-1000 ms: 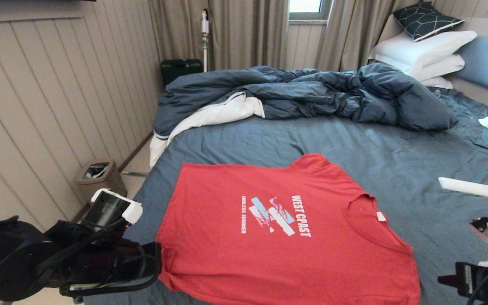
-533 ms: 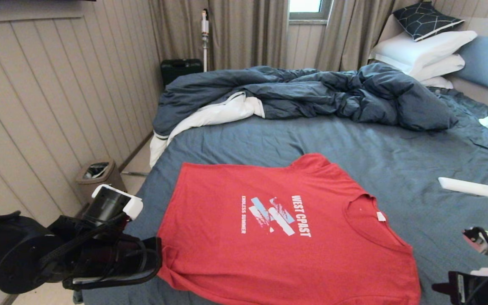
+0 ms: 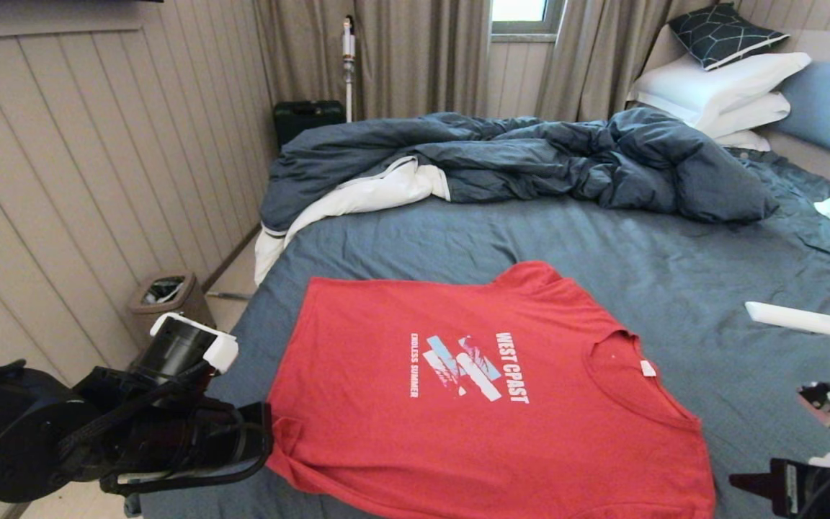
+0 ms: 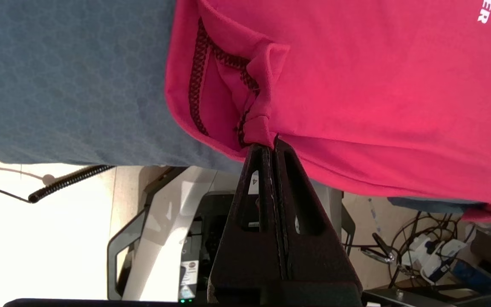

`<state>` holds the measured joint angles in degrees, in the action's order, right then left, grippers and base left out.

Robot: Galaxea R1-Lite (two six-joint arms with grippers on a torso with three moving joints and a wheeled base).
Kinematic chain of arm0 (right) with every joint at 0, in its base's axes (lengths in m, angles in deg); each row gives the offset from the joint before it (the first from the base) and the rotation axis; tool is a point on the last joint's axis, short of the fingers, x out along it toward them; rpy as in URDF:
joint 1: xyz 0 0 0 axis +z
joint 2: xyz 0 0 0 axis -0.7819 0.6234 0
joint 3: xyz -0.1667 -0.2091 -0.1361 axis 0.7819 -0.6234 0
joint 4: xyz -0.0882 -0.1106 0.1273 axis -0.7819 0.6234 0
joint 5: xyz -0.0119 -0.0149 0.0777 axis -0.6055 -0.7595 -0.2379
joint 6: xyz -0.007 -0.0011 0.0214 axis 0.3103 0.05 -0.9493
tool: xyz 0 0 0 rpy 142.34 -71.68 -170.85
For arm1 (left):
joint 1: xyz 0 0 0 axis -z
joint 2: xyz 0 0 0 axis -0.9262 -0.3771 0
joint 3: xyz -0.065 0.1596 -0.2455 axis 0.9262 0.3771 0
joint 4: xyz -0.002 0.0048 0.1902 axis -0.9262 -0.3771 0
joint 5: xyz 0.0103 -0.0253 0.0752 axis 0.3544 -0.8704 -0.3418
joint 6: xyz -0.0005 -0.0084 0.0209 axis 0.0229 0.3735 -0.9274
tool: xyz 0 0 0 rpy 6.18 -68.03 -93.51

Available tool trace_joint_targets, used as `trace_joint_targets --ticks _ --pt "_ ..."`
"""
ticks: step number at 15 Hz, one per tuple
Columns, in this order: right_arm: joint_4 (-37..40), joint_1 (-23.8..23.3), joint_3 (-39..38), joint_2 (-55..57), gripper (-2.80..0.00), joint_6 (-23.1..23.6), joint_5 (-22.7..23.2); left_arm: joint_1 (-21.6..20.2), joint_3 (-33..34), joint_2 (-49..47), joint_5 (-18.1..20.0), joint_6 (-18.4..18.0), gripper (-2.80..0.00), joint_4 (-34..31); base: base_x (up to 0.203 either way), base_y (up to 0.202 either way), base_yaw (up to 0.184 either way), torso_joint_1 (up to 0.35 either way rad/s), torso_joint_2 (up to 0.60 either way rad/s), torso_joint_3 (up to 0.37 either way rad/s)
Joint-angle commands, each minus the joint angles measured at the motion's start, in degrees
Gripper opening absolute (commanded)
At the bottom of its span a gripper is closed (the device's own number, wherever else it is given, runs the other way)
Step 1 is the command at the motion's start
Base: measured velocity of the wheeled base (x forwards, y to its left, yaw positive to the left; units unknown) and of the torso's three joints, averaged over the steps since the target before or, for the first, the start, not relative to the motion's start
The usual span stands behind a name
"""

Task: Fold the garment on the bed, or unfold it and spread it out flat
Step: Fold the red T-shirt

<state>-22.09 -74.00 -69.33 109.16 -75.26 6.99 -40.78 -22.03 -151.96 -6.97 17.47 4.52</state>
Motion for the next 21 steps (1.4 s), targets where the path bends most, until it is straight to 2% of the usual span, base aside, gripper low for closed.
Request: trace_joint_targets --ticks 1,6,9,12,17,21 --pt "-0.1 0.0 -0.3 -0.7 0.00 -0.1 0.1 0.0 0.2 0.6 0.0 0.3 -2.80 0.0 0.000 0.000 0.000 0.000 0.00 0.000" --pt "0.0 0.2 -0.7 2.0 0.00 0.1 0.2 -0.1 0.2 0.5 0.0 0.2 -2.80 -0.6 0.000 0.000 0.000 0.000 0.00 0.000" --pt "-0.1 1.4 -0.7 5.2 0.00 0.2 3.0 -0.1 0.0 0.3 0.0 0.3 -2.80 -0.7 0.000 0.000 0.000 0.000 0.00 0.000" --pt "-0.3 2.1 -0.1 7.7 0.00 0.2 3.3 -0.1 -0.4 -0.2 0.0 0.2 -2.80 -0.7 0.000 0.000 0.000 0.000 0.00 0.000" --pt "-6.1 2.3 0.3 12.6 0.00 0.3 3.1 -0.1 -0.7 -0.6 -0.1 0.1 -2.80 -0.5 0.000 0.000 0.000 0.000 0.00 0.000" --pt "-6.1 5.4 1.7 13.0 0.00 -0.1 3.0 -0.1 -1.0 -0.4 -0.1 0.0 -2.80 -0.5 0.000 0.000 0.000 0.000 0.00 0.000"
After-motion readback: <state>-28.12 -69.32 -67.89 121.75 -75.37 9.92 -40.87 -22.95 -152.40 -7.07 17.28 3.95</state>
